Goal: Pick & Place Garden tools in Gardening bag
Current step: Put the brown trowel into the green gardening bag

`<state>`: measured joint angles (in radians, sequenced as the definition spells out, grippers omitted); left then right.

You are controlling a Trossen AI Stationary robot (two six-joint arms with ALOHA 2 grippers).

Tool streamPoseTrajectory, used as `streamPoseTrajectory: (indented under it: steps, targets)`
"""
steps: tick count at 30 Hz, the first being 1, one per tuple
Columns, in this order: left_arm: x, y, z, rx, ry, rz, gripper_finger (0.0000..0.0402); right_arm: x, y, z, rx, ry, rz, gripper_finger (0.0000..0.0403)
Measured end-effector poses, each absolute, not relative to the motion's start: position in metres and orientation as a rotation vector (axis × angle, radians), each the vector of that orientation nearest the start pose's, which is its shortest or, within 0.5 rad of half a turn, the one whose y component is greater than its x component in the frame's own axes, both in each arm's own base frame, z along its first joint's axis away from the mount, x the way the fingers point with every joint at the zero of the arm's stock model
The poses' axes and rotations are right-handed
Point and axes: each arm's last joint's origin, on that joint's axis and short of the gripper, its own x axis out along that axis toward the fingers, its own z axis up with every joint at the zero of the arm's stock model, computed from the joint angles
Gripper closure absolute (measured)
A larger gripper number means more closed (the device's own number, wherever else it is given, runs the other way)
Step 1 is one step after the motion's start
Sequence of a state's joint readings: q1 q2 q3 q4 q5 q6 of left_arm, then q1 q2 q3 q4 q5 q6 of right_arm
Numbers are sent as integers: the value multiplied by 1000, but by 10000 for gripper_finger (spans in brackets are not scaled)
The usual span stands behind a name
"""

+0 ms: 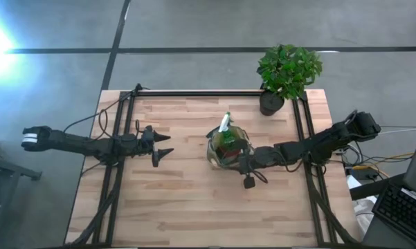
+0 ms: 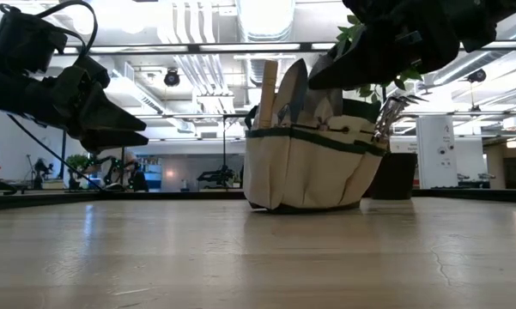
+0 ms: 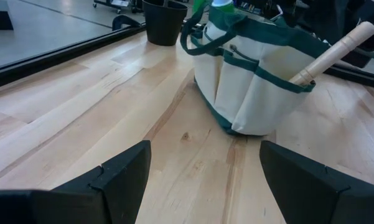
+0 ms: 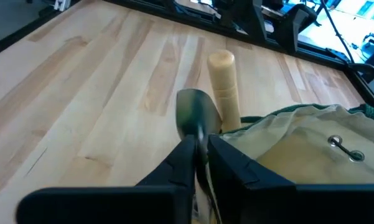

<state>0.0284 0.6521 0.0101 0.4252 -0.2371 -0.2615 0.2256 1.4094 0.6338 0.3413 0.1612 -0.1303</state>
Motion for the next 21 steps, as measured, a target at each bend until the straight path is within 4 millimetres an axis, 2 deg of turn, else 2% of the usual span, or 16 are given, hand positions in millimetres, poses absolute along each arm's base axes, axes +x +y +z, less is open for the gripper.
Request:
streamPoseTrajectory:
  steps: [10, 21]
  targets:
    - [136, 11, 145, -236, 180, 291, 99, 275, 58, 200, -208, 395, 91, 296]
    - [136, 11, 144, -236, 181, 291, 99, 264, 56, 238, -137, 261, 77, 263]
